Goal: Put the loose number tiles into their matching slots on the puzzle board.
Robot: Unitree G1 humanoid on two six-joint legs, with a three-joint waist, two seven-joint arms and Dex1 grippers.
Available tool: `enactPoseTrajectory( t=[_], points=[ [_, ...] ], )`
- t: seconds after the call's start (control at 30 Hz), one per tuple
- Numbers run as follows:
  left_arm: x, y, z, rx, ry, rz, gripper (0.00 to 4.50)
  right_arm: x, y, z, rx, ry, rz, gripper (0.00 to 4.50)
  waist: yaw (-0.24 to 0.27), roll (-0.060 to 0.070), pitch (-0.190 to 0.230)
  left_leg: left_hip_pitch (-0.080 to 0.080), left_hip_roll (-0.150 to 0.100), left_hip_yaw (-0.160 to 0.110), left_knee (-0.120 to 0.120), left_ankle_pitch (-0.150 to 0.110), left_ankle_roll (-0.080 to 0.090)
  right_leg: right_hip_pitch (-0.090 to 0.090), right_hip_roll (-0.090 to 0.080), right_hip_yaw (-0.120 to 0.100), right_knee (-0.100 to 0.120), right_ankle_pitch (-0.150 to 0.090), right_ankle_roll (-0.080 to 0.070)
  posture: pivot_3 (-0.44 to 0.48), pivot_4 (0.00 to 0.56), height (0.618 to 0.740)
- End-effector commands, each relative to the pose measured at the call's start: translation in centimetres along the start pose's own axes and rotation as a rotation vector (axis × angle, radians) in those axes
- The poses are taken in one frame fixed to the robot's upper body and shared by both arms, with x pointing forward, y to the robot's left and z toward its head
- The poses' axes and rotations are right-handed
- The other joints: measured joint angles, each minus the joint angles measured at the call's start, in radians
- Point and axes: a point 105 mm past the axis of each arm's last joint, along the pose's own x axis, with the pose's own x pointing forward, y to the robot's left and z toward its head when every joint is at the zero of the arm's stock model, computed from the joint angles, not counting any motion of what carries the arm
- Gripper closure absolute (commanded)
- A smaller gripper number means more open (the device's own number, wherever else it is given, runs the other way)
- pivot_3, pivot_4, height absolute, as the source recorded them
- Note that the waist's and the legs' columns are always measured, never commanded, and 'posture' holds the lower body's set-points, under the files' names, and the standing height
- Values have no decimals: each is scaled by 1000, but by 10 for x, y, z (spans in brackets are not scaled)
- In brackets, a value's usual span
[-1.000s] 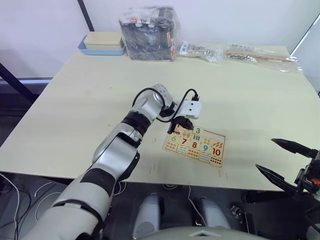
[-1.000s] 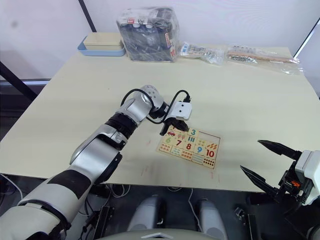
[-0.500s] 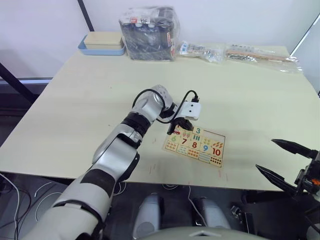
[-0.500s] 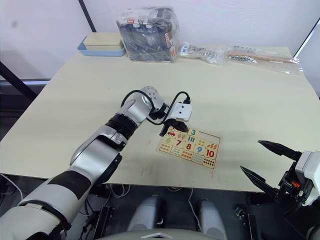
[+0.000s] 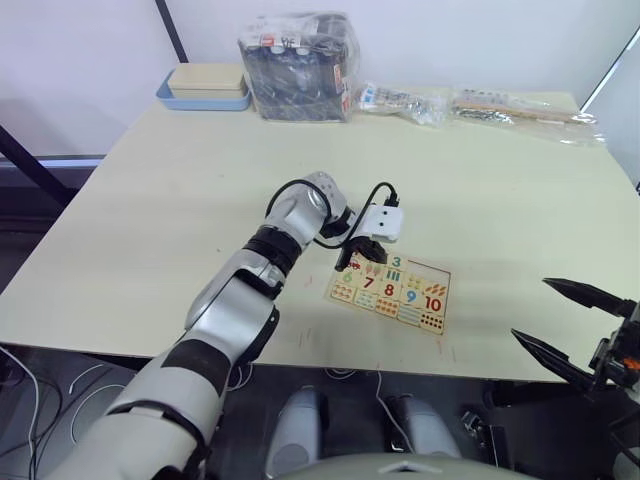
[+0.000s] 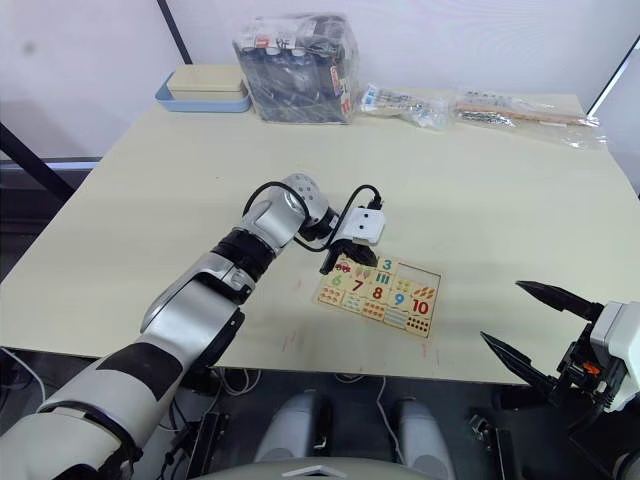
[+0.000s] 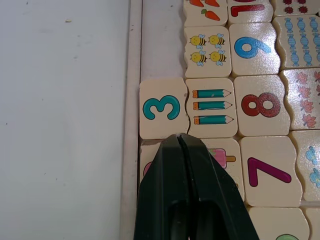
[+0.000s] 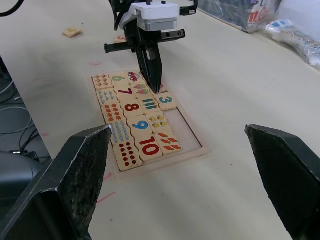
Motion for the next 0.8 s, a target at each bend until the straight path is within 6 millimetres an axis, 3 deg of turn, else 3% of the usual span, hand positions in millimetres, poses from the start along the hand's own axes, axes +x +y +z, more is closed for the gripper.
enactPoseTrajectory(
  t=[0.03, 0.47, 0.8],
  points=[
    [-6, 4, 15, 34, -44, 15, 4483, 3, 4, 9, -35, -26, 12, 0, 0, 0, 0, 0, 0, 0, 0, 0, 0, 0, 0, 0, 0, 0, 0, 0, 150, 740],
    [-57, 0, 30, -230, -350, 189, 4483, 15, 7, 9, 7, -73, 14, 0, -18, 0, 0, 0, 1, -1, 0, 0, 0, 0, 0, 0, 1, 0, 0, 0, 150, 740],
    [-99, -4, 6, -461, -543, 518, 4483, 39, -7, 11, 23, -134, -24, 0, -23, 0, 0, 7, 1, -2, 0, 0, 0, 3, -1, 2, 4, -2, 3, 0, 150, 740]
  ],
)
